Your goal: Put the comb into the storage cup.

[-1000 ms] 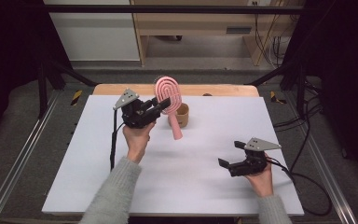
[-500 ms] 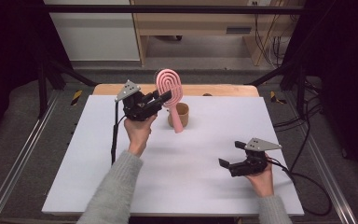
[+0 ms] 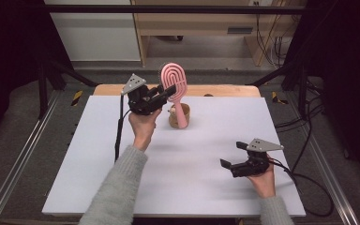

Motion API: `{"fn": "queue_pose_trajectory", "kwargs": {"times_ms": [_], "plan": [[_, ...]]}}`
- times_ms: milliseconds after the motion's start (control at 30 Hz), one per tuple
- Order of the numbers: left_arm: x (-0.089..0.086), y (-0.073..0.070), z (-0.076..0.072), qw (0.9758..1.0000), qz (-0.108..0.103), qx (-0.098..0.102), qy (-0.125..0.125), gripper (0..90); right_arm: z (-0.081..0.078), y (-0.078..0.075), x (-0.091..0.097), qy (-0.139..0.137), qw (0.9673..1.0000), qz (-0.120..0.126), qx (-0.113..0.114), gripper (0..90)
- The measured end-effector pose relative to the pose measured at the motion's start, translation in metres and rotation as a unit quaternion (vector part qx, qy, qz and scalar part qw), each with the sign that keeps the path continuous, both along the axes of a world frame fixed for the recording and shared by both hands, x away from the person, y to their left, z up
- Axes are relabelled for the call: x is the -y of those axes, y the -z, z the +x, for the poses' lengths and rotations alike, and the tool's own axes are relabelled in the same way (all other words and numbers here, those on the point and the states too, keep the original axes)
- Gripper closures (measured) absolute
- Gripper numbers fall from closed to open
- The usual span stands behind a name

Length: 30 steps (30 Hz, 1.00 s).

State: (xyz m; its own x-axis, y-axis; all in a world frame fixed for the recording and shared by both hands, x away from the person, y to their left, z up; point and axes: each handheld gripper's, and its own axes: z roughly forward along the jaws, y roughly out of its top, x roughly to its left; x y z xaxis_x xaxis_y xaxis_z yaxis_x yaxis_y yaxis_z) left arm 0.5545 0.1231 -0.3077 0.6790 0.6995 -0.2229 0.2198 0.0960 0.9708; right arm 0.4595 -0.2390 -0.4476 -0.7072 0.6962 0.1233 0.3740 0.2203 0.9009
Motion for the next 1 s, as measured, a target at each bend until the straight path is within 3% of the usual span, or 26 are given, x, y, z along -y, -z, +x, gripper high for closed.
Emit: {"fn": "queue_pose_trajectory", "kwargs": {"times_ms": [1000], "plan": [[0.008,-0.005,0.035,0.9995,-0.003,-0.007,-0.03,64.0,0.0,0.0,0.0,-0.002,1.0,-0.001,0.001,0.2]]}}
